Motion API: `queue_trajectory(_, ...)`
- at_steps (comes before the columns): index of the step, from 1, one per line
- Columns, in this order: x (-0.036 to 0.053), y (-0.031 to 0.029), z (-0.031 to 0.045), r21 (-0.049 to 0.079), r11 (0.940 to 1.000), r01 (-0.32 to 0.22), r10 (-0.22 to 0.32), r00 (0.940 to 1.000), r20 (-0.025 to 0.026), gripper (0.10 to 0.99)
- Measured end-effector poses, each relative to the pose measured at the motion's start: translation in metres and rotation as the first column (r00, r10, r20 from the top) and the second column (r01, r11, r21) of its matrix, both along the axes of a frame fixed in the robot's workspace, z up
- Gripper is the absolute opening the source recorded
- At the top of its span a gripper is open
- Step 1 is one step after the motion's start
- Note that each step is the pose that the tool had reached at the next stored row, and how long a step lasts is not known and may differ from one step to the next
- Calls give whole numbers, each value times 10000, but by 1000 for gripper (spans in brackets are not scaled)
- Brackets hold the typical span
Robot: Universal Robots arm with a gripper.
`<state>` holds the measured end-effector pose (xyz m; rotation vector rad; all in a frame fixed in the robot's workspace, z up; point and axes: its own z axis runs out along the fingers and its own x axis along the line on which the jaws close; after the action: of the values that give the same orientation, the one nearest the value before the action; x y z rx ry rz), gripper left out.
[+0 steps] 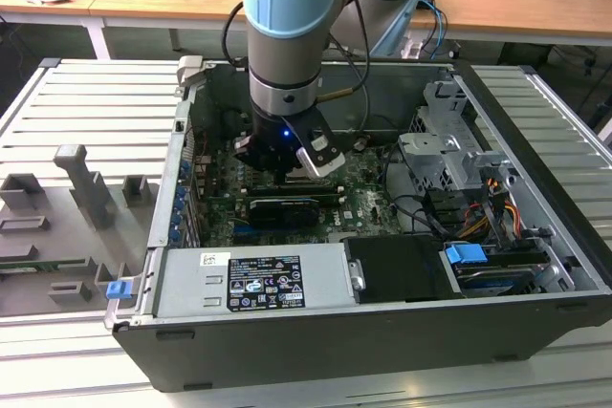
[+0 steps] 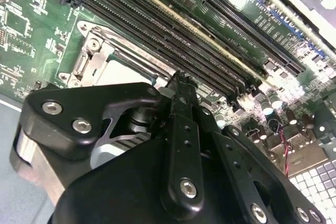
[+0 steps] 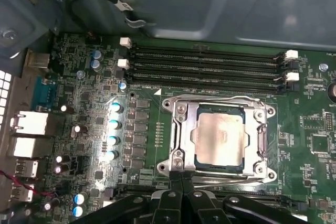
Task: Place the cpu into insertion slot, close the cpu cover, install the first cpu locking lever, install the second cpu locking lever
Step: 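Install the second cpu locking lever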
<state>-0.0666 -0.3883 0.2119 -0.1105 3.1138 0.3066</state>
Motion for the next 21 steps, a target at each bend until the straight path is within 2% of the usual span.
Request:
queue_trajectory(3,-14,-36,-15,279,9996,0,0,10000,0,106)
queue_trajectory(5,-54,-48,-19,456,9990,1,-1,10000,10,106)
queue_trajectory(6,-64,-59,-21,607,9982,-3,2,10000,15,106)
queue_trajectory(9,-66,-94,-34,829,9966,-1,0,10000,18,106)
queue_trajectory(13,-67,-146,-46,967,9953,0,-1,10000,18,106)
queue_trajectory(16,-67,-196,-48,1251,9921,0,-2,10000,19,106)
queue_trajectory(20,-68,-238,-82,1438,9896,-1,-1,10000,18,106)
queue_trajectory(21,-71,-240,-102,1569,9876,0,-2,10000,18,106)
